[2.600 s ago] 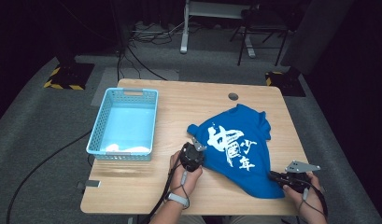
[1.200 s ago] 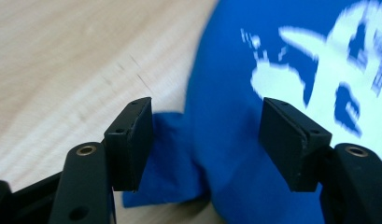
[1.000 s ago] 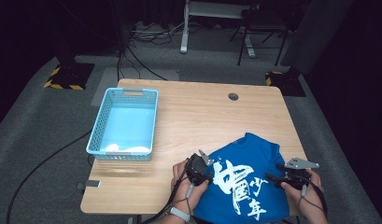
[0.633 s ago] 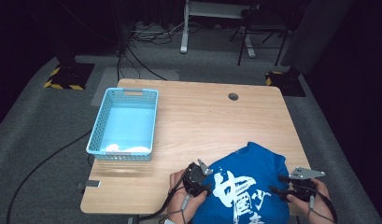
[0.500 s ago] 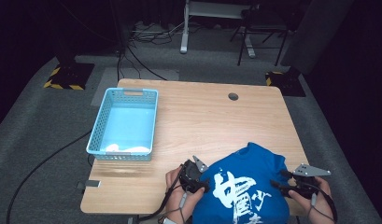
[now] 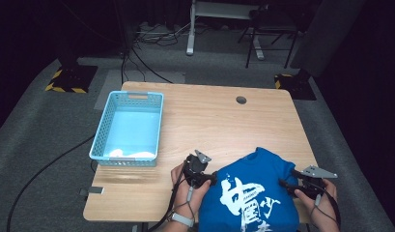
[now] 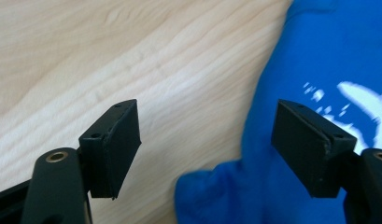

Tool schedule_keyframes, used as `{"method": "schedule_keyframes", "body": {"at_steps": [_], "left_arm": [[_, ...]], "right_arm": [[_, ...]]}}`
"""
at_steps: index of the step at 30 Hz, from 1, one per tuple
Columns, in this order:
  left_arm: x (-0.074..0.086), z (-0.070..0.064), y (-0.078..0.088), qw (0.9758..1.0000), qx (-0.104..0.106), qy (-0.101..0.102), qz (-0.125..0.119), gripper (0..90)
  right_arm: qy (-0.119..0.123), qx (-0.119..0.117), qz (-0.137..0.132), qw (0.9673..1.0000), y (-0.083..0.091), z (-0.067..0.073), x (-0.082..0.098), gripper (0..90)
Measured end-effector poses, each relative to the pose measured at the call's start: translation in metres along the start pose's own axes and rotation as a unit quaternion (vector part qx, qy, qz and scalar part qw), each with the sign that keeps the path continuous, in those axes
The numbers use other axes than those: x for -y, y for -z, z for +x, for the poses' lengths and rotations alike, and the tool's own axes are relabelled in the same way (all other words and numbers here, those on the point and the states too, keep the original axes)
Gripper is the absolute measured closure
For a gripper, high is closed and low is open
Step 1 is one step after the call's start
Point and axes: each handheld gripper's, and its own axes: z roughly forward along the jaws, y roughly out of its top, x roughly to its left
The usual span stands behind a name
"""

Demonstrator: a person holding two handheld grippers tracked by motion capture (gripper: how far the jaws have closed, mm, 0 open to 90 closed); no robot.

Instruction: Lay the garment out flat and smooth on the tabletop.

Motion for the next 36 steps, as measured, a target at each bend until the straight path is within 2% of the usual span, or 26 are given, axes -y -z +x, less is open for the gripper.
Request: {"method": "schedule_keyframes", "body": {"at_steps": [4, 6, 7, 8, 10, 11, 12, 14, 15, 16, 18, 19, 20, 21, 22, 23, 24, 25, 26, 27, 28, 29, 31, 32, 34, 36], "left_arm": [[-0.004, -0.008, -0.012, 0.9994, 0.024, -0.009, 0.023, 23.6], [-0.002, -0.008, -0.019, 0.9982, 0.047, 0.001, 0.038, 25.1], [-0.002, -0.008, -0.019, 0.9982, 0.047, 0.001, 0.038, 28.5], [-0.001, -0.009, -0.022, 0.9983, 0.045, -0.011, 0.036, 28.5], [-0.001, -0.014, -0.020, 0.9978, 0.049, -0.030, 0.033, 55.0], [-0.001, -0.018, -0.018, 0.9981, 0.044, -0.038, 0.022, 65.9], [-0.002, -0.021, -0.015, 0.9982, 0.029, -0.051, 0.004, 76.7], [-0.004, -0.029, -0.007, 0.9969, 0.026, -0.067, -0.032, 85.0], [-0.005, -0.034, -0.003, 0.9954, 0.038, -0.075, -0.045, 85.0], [-0.007, -0.040, 0.001, 0.9932, 0.055, -0.087, -0.055, 84.2], [-0.008, -0.057, 0.005, 0.9852, 0.107, -0.120, -0.059, 82.6], [-0.008, -0.068, 0.006, 0.9782, 0.145, -0.140, -0.052, 81.1], [-0.008, -0.078, 0.006, 0.9695, 0.176, -0.164, -0.046, 78.4], [-0.008, -0.088, 0.008, 0.9662, 0.180, -0.181, -0.040, 76.1], [-0.008, -0.094, 0.008, 0.9621, 0.193, -0.190, -0.036, 72.8], [-0.009, -0.096, 0.008, 0.9573, 0.221, -0.183, -0.033, 67.9], [-0.010, -0.094, 0.008, 0.9585, 0.232, -0.162, -0.035, 61.3], [-0.012, -0.090, 0.007, 0.9645, 0.218, -0.144, -0.040, 53.7], [-0.013, -0.084, 0.006, 0.9737, 0.183, -0.130, -0.043, 47.1], [-0.015, -0.076, 0.005, 0.9836, 0.133, -0.115, -0.041, 41.7], [-0.015, -0.068, 0.003, 0.9904, 0.087, -0.101, -0.037, 38.2], [-0.016, -0.060, 0.002, 0.9940, 0.060, -0.086, -0.032, 36.5], [-0.014, -0.045, -0.004, 0.9972, 0.034, -0.060, -0.026, 33.6], [-0.013, -0.039, -0.008, 0.9982, 0.026, -0.052, -0.013, 33.5], [-0.009, -0.031, -0.015, 0.9991, 0.025, -0.034, 0.005, 31.8], [-0.005, -0.028, -0.022, 0.9989, 0.021, -0.034, 0.025, 31.3]], "right_arm": [[-0.003, 0.003, 0.000, 1.0000, 0.000, 0.001, 0.000, 29.0], [-0.004, 0.003, 0.000, 1.0000, 0.000, 0.001, 0.000, 28.9], [-0.004, 0.003, 0.000, 1.0000, 0.000, 0.001, 0.000, 28.9], [-0.004, 0.003, 0.000, 1.0000, 0.000, 0.001, 0.000, 28.9], [-0.004, 0.002, 0.000, 1.0000, 0.000, 0.001, 0.000, 29.1], [-0.004, 0.002, 0.000, 1.0000, 0.000, 0.001, 0.000, 29.1], [-0.005, 0.002, 0.000, 1.0000, 0.000, 0.001, 0.000, 29.2], [-0.006, 0.001, 0.000, 1.0000, 0.000, 0.000, 0.000, 29.2], [-0.006, 0.001, -0.001, 1.0000, 0.000, 0.000, 0.000, 29.2], [-0.006, 0.001, 0.000, 1.0000, 0.000, 0.001, 0.000, 29.1], [-0.005, 0.002, 0.000, 1.0000, 0.000, 0.001, 0.000, 29.1], [-0.005, 0.002, 0.000, 1.0000, 0.000, 0.001, 0.000, 29.1], [-0.006, 0.001, 0.000, 1.0000, 0.000, 0.001, 0.000, 29.2], [-0.006, 0.001, -0.001, 1.0000, 0.000, 0.000, 0.000, 29.2], [-0.007, 0.001, 0.000, 1.0000, 0.000, 0.000, 0.000, 29.2], [-0.007, 0.001, 0.000, 1.0000, 0.000, 0.000, 0.000, 29.2], [-0.007, 0.001, 0.000, 1.0000, 0.000, 0.000, 0.000, 29.2], [-0.007, 0.001, 0.000, 1.0000, 0.000, 0.000, 0.000, 29.2], [-0.007, 0.001, 0.000, 1.0000, 0.000, 0.000, 0.000, 29.2], [-0.007, 0.001, 0.000, 1.0000, 0.000, 0.000, 0.000, 29.2], [-0.007, 0.001, 0.000, 1.0000, 0.000, 0.000, 0.000, 29.2], [-0.007, 0.001, 0.000, 1.0000, 0.000, 0.000, 0.000, 29.2], [-0.007, 0.001, -0.001, 1.0000, 0.000, 0.000, 0.000, 29.2], [-0.008, 0.000, -0.001, 1.0000, 0.000, 0.000, 0.000, 29.2], [-0.007, 0.000, -0.001, 1.0000, 0.000, 0.000, 0.000, 29.2], [-0.007, 0.001, -0.001, 1.0000, 0.000, 0.000, 0.000, 29.2]]}}
